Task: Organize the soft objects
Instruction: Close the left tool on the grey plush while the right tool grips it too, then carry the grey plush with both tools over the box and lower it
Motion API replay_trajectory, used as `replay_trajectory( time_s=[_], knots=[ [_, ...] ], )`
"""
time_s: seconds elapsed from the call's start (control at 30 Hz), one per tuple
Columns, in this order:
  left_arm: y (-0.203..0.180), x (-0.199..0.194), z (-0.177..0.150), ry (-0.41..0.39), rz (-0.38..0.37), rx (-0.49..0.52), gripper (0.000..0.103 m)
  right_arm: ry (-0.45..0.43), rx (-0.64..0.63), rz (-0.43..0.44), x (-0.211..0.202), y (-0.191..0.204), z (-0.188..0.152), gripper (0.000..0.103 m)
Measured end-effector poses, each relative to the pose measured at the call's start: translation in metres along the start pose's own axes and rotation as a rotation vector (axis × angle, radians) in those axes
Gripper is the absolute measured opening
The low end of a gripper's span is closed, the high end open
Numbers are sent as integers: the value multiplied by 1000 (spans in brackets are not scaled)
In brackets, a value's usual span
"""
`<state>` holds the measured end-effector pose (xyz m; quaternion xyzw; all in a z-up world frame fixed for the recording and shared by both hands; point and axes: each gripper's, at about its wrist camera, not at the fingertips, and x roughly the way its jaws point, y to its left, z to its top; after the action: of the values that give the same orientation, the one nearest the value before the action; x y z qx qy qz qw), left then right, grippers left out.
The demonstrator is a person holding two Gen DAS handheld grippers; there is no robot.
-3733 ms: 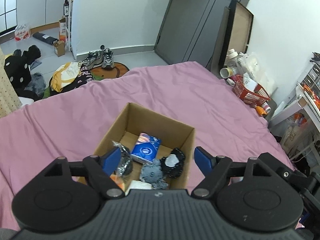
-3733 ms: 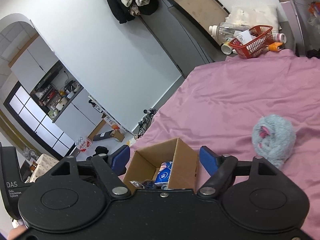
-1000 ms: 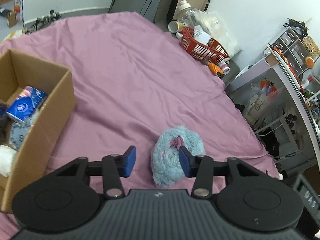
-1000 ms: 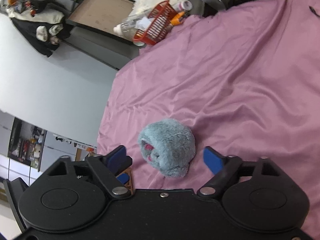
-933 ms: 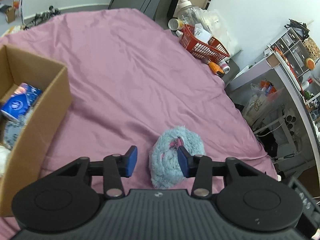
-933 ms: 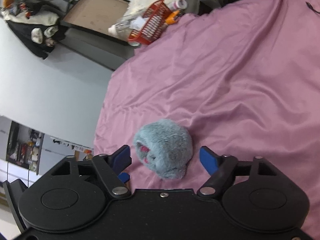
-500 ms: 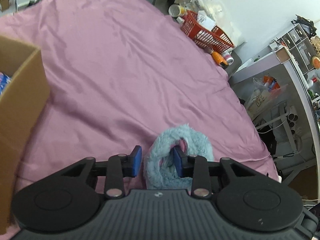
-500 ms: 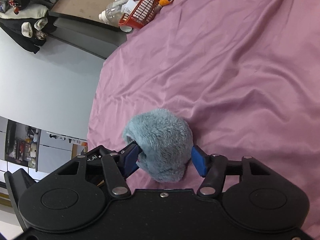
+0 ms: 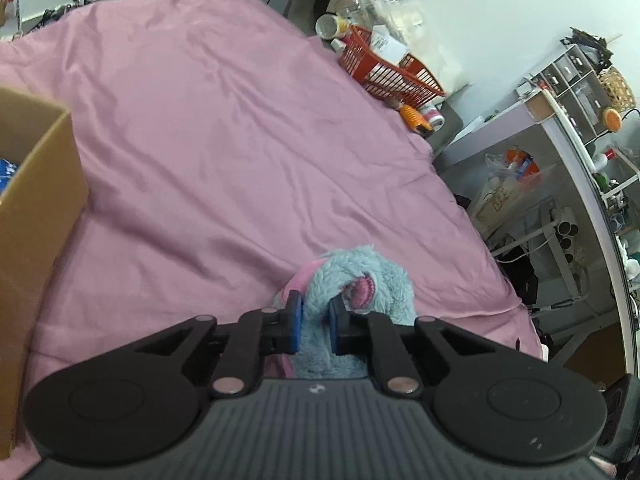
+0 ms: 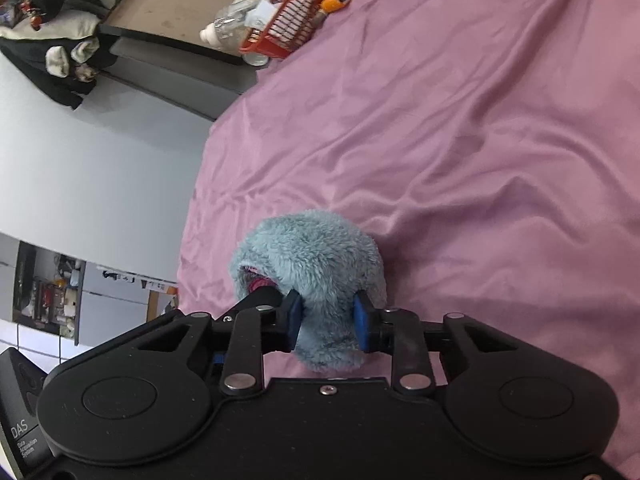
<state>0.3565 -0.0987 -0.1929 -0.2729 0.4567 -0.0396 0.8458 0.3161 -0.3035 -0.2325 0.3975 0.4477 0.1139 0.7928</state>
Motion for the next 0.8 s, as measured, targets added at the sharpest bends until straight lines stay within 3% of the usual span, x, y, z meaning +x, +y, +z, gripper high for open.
replay_trajectory(
  time_s=[0.8],
  knots=[
    [-10,-103,-3,-164,40,106,13,-66,-189,147,-42,68,-28,19]
  ],
)
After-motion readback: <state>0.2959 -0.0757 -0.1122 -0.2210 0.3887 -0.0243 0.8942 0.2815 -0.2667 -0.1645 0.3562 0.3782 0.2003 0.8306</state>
